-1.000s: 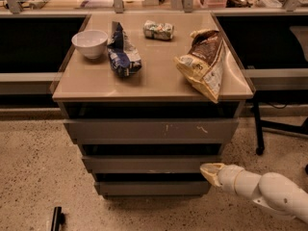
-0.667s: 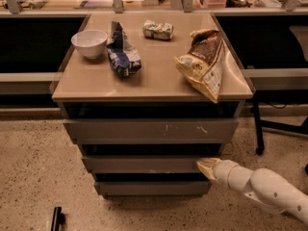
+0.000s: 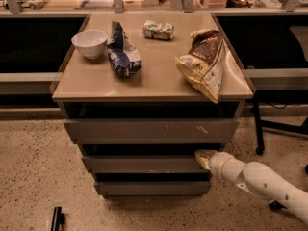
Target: Open middle drawer
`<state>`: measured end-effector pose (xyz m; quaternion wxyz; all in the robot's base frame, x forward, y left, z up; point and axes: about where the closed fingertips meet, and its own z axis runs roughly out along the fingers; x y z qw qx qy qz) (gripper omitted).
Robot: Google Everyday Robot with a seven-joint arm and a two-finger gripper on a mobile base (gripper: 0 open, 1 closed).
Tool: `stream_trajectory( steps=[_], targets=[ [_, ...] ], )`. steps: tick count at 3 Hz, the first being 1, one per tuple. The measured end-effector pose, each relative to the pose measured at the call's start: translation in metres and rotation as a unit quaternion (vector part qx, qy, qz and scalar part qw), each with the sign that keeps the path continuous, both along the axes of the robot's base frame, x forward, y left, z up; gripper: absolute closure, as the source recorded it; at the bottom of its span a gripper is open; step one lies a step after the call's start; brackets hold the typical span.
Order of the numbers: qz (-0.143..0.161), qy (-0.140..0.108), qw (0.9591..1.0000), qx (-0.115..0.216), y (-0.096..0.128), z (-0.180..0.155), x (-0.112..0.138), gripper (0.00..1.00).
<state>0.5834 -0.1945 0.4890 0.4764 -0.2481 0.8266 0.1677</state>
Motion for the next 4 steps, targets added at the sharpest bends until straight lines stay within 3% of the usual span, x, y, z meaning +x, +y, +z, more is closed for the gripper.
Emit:
stream_trajectory(
  steps=[2, 4],
  targets=[
    [-0.024, 0.008, 0.9997, -0.003, -0.002, -0.019, 0.024, 1.00],
    [-0.039, 0.024, 0.9990, 0.000, 0.006, -0.034, 0.031, 1.00]
  ],
)
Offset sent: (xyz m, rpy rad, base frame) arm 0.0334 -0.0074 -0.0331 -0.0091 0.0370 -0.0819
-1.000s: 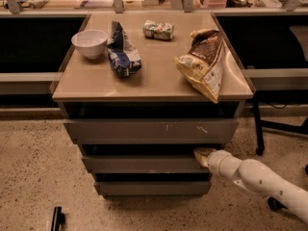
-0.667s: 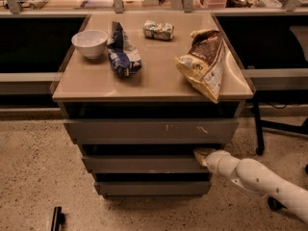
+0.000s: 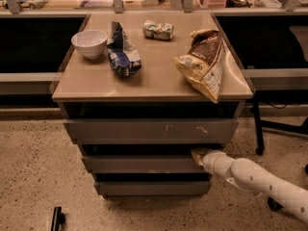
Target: Open middle drawer
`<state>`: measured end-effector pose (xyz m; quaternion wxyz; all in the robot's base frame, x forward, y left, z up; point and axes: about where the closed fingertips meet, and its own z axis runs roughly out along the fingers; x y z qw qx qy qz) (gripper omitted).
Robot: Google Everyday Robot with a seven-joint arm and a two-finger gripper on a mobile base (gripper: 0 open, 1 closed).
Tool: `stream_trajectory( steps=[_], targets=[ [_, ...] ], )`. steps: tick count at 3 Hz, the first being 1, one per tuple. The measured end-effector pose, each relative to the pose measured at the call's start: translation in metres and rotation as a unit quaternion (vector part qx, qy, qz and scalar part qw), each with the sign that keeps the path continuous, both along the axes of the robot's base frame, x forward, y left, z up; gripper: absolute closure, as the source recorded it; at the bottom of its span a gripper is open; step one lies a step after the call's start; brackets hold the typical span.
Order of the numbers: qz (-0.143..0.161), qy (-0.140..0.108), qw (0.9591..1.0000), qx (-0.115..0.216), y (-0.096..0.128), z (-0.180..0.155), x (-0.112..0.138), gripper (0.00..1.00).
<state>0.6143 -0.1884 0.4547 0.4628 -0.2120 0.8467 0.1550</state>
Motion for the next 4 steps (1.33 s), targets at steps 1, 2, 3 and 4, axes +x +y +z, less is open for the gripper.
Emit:
stream_trajectory(
  steps=[1, 2, 3, 4],
  targets=[
    [-0.002, 0.000, 1.0000, -0.004, 0.002, -0.003, 0.007, 1.00],
    [0.002, 0.020, 0.9998, -0.001, 0.005, -0.005, 0.009, 1.00],
    [0.015, 0.057, 0.9983, 0.007, 0.003, -0.004, 0.019, 1.00],
    [0.047, 0.121, 0.9915, 0.012, -0.016, -0.020, 0.006, 1.00]
  ],
)
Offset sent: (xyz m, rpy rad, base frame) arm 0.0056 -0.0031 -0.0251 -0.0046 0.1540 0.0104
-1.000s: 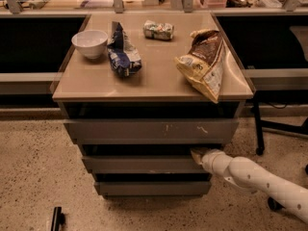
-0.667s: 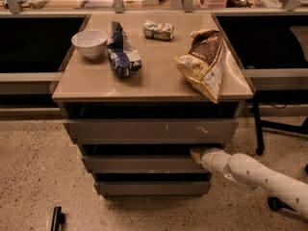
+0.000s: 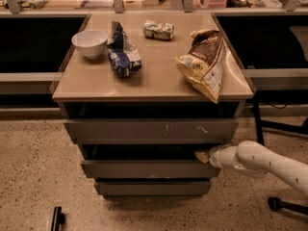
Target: Open middle drawer
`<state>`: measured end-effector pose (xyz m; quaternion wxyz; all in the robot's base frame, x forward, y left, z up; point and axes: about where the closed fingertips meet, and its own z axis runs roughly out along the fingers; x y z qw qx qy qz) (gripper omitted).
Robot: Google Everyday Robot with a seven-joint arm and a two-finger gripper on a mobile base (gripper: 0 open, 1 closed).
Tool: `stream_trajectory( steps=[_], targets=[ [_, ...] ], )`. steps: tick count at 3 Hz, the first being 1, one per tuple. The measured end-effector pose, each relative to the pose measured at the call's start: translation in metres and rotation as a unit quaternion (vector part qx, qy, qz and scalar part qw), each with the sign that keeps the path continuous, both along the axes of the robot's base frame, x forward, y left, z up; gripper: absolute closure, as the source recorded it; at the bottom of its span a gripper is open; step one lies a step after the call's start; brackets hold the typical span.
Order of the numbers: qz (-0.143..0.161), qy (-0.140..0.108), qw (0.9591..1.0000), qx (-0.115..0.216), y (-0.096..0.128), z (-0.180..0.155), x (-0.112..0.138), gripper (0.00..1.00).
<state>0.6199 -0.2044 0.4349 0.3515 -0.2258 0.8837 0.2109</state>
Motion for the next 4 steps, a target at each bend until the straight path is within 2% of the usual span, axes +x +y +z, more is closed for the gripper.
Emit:
stream_trajectory(
  steps=[1, 2, 3, 4],
  targets=[
    [0.000, 0.000, 1.0000, 0.000, 0.000, 0.000, 0.000, 1.00],
    [0.028, 0.025, 0.9992, 0.008, 0.007, -0.008, -0.008, 1.00],
    [0.055, 0.051, 0.9968, 0.029, 0.013, -0.013, -0.026, 1.00],
    [0.055, 0.051, 0.9968, 0.029, 0.013, -0.011, -0.026, 1.00]
  ],
)
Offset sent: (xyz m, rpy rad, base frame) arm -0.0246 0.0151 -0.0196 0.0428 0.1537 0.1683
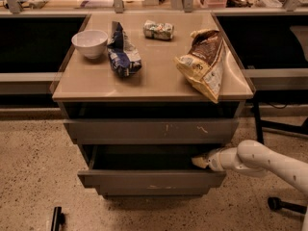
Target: Open middle drawer
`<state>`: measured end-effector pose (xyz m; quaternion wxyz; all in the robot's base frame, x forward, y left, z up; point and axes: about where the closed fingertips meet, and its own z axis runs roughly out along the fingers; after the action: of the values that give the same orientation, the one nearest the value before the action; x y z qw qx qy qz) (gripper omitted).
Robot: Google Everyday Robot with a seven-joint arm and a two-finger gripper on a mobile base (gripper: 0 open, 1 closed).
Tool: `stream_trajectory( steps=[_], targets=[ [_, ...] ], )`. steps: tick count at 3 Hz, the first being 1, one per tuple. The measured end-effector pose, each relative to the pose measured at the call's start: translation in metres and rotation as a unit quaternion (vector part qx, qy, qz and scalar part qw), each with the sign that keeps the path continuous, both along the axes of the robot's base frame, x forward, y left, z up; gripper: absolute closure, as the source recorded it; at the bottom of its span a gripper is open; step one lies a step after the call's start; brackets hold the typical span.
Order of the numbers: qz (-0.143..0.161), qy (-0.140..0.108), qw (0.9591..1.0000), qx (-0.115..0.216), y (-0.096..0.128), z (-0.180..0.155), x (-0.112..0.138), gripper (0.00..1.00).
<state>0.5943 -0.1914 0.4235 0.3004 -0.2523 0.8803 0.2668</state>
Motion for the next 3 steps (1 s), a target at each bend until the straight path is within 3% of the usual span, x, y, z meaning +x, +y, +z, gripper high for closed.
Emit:
stream_trajectory(
  steps=[1, 3],
  targets=[
    [0.033, 0.022, 0.9991, 0.017, 0.008, 0.007, -0.024, 1.00],
    [0.105, 0.067, 0.9912, 0.045, 0.031, 0.023, -0.082, 1.00]
  ],
)
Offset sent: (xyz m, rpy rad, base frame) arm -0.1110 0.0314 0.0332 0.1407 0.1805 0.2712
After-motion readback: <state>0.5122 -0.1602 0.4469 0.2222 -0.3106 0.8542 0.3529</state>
